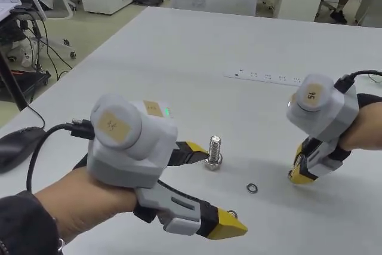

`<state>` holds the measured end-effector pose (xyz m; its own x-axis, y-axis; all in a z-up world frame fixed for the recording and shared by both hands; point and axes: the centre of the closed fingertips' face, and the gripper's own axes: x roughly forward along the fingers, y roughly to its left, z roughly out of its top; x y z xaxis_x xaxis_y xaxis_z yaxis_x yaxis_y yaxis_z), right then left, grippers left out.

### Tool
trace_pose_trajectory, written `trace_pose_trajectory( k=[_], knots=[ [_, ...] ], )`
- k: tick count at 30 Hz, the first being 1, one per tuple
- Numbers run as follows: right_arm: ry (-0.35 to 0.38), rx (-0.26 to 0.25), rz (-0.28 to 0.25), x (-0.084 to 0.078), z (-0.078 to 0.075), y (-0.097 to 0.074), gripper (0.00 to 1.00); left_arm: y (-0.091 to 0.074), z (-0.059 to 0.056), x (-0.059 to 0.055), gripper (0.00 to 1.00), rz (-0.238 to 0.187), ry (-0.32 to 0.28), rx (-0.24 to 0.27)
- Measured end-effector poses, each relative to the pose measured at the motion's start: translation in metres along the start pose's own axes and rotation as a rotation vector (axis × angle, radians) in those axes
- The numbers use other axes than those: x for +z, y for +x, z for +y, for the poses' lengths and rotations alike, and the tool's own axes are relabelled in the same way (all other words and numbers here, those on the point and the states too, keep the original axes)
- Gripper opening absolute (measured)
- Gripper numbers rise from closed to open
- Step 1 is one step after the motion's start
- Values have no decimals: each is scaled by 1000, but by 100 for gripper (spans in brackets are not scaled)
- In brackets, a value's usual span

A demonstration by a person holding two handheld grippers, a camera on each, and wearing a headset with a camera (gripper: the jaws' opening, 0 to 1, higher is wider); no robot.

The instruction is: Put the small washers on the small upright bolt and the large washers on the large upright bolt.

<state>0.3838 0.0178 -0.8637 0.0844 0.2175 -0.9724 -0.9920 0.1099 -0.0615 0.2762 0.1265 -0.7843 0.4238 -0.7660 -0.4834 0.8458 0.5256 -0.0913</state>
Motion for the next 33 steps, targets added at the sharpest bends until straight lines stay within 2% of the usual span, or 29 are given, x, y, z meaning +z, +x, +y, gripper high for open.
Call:
trace_pose_trajectory(
  k=[23,33],
  knots=[
    [38,-8,-34,-3,6,-8,32,0,-1,0,76,-2,4,-3],
    [46,-12,-30,-11,12,-12,33,0,-2,0,76,-1,5,-3]
  ],
)
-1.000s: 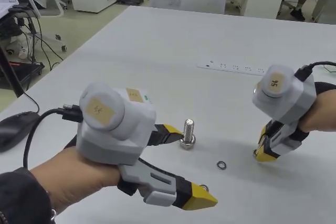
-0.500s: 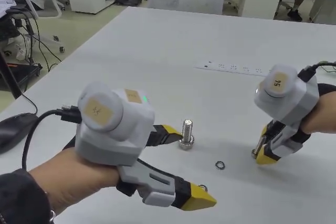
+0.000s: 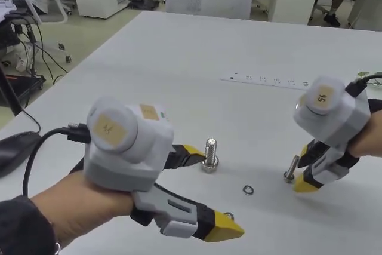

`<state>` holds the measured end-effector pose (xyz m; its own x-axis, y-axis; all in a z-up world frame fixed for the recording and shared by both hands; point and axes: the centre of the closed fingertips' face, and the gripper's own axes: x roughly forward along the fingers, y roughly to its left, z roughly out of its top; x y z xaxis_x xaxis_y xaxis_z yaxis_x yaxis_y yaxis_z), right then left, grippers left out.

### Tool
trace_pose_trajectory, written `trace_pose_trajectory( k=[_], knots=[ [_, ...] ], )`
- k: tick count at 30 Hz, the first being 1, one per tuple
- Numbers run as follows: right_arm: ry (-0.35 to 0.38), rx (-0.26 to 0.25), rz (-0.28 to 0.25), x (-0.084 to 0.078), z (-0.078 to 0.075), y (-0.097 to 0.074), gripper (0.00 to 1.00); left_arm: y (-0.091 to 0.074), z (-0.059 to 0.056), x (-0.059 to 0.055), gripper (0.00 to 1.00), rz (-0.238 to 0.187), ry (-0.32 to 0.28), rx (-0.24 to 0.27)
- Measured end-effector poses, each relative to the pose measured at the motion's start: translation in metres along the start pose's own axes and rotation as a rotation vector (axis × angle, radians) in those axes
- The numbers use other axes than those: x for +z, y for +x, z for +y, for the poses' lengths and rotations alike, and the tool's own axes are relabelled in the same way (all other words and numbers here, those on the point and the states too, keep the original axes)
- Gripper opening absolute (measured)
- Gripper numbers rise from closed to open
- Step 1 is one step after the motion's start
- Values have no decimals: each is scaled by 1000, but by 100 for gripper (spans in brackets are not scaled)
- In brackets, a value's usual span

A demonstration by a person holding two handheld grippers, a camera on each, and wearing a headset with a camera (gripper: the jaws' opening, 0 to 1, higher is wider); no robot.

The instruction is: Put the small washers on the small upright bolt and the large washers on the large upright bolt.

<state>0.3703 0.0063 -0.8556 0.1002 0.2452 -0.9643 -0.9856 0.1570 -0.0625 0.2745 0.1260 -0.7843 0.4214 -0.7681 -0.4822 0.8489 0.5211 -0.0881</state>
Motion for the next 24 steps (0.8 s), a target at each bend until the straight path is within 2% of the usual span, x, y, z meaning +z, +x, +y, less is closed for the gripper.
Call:
trace_pose_trajectory(
  k=[8,24],
  knots=[
    [1,-15,-4,-4,5,-9,34,1,-1,0,76,0,1,-3],
    [-5,-16,-18,-8,28,-16,34,-1,-1,1,76,-6,6,-3]
  ],
)
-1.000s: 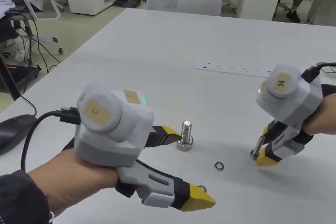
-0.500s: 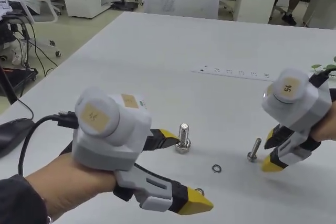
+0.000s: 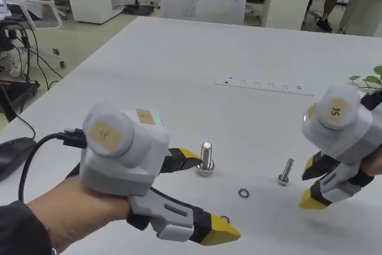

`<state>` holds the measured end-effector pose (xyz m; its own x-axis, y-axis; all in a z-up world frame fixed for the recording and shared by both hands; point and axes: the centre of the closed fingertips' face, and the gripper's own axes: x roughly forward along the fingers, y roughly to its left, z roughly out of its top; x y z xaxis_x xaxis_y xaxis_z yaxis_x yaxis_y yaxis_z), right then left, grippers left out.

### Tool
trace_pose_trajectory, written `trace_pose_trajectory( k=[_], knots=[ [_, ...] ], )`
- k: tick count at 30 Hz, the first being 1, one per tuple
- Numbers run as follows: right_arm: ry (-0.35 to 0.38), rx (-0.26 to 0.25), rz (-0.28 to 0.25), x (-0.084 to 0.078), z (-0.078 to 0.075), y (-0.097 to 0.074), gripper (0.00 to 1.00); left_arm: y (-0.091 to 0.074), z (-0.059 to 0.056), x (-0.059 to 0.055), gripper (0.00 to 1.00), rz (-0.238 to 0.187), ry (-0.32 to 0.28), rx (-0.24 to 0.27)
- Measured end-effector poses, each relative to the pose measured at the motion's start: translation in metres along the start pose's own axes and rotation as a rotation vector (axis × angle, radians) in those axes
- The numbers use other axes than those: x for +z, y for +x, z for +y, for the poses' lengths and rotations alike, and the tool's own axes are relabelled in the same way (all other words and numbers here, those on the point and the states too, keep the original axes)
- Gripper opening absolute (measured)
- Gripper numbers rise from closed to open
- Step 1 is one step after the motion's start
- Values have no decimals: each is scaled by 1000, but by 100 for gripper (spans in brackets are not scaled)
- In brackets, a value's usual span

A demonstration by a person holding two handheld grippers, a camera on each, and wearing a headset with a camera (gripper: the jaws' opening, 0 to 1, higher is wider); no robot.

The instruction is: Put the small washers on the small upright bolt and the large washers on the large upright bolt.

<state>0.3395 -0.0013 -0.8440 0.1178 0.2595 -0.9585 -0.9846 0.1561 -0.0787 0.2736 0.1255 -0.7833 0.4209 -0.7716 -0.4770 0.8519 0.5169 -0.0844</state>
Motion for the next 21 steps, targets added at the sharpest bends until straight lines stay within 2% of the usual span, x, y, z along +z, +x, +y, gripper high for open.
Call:
trace_pose_trajectory(
  k=[21],
  knots=[
    [-43,53,-12,4,52,-3,34,-2,0,3,76,-4,10,5]
  ],
)
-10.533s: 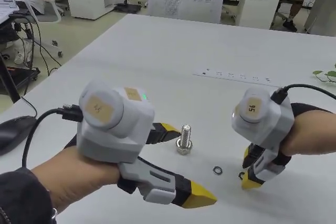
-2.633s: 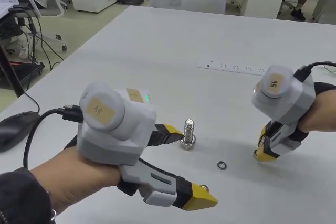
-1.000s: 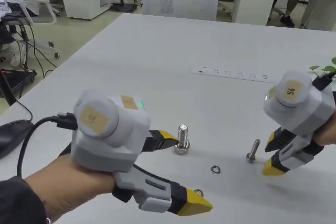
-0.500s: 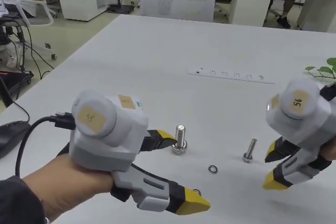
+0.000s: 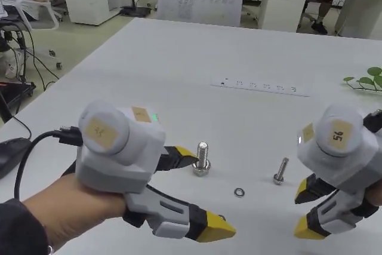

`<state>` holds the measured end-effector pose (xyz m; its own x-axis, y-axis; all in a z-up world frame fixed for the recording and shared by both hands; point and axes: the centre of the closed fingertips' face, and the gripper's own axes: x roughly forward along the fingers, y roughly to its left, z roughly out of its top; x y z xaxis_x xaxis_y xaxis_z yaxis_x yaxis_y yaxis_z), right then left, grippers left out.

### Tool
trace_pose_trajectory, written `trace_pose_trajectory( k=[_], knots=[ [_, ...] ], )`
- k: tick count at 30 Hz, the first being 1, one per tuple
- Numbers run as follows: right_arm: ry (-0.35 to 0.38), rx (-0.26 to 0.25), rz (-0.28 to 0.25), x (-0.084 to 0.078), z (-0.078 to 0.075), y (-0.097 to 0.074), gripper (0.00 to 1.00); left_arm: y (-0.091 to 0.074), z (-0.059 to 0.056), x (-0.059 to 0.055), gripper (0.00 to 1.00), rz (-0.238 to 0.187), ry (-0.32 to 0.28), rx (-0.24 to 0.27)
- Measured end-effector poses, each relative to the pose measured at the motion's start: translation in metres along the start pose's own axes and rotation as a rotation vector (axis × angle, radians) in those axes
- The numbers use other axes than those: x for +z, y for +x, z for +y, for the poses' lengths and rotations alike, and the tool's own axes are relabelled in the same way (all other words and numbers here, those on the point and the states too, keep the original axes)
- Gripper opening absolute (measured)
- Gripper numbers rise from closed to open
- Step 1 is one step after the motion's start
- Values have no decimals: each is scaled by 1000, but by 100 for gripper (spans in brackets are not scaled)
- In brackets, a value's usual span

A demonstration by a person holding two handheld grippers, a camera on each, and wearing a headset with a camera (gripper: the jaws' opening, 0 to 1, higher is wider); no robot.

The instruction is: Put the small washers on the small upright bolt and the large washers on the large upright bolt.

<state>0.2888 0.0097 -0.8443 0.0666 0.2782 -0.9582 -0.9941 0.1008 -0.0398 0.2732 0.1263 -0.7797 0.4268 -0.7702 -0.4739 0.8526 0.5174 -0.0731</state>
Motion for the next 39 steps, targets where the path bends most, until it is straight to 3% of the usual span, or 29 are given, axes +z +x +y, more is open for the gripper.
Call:
trace_pose_trajectory(
  k=[15,27,39],
  knots=[
    [-48,28,-10,20,13,1,33,-2,1,0,76,-4,3,5],
    [-95,39,-9,45,2,7,32,-4,2,0,76,-7,3,8],
    [-143,30,11,68,-18,20,31,-4,2,-1,76,-5,0,11]
  ],
)
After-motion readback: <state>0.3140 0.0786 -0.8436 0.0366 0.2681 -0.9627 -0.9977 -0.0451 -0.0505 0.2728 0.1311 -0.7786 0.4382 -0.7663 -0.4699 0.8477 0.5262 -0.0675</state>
